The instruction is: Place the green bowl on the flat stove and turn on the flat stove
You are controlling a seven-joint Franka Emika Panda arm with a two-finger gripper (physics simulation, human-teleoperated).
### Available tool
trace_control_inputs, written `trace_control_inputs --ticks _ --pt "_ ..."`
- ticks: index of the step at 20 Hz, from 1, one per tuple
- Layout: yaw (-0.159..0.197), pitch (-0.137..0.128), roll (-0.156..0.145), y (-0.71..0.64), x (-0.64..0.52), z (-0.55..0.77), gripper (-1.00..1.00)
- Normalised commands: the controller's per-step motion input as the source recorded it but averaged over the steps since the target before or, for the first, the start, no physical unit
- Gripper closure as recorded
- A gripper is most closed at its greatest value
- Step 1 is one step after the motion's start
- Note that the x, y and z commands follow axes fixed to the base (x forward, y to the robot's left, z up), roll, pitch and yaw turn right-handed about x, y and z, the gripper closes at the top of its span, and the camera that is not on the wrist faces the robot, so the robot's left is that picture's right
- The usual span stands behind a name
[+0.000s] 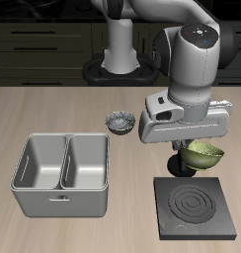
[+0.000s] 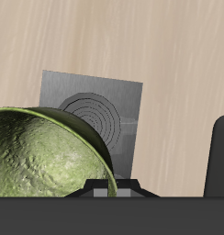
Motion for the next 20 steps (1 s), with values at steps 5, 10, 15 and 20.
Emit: trace_control_inputs --ticks 5,10,15,20 --pt "-0.021 0.04 0.001 -0.01 0.02 -0.25 1.0" --pt "0.005 0.014 0.007 -0.01 0.03 -0.17 1.0" --pt "0.006 0.018 0.011 0.04 0.03 -0.18 1.0" --pt "0.008 0.009 0.016 0.05 0.06 -0.11 1.0"
